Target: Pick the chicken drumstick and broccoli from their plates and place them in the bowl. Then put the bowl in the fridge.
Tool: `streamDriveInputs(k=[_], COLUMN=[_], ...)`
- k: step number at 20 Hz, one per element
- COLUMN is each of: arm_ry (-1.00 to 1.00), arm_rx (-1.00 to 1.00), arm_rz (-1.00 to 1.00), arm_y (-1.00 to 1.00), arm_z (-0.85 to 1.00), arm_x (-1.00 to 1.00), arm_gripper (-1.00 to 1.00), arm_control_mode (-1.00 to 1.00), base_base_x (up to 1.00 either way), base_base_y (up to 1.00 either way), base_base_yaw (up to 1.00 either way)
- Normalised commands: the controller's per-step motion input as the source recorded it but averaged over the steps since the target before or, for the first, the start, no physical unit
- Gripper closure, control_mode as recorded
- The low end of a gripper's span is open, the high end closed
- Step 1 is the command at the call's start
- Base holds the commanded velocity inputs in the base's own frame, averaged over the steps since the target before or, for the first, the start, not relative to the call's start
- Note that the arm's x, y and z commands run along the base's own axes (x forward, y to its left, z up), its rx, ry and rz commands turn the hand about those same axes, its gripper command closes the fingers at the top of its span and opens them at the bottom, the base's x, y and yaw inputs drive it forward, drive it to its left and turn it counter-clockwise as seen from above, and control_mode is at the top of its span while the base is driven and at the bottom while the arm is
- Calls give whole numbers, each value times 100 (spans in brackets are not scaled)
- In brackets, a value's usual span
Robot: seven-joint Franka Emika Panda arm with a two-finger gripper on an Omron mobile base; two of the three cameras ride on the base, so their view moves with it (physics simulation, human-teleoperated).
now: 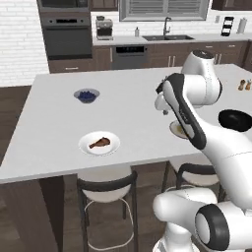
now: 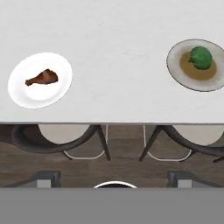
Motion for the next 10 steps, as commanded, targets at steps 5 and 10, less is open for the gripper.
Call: streamDriveInputs(k=[5, 10], arm_ry=[0, 0], arm_rx=[0, 0], arm_rz=[0, 0], arm_y=[0, 0], arm_z=[0, 0], arm_x=[0, 0], arm_gripper=[-100, -100], arm_control_mode=[100, 100], base_base_x=[11, 48], base_base_y=[86, 58], base_base_yaw=[-2, -5])
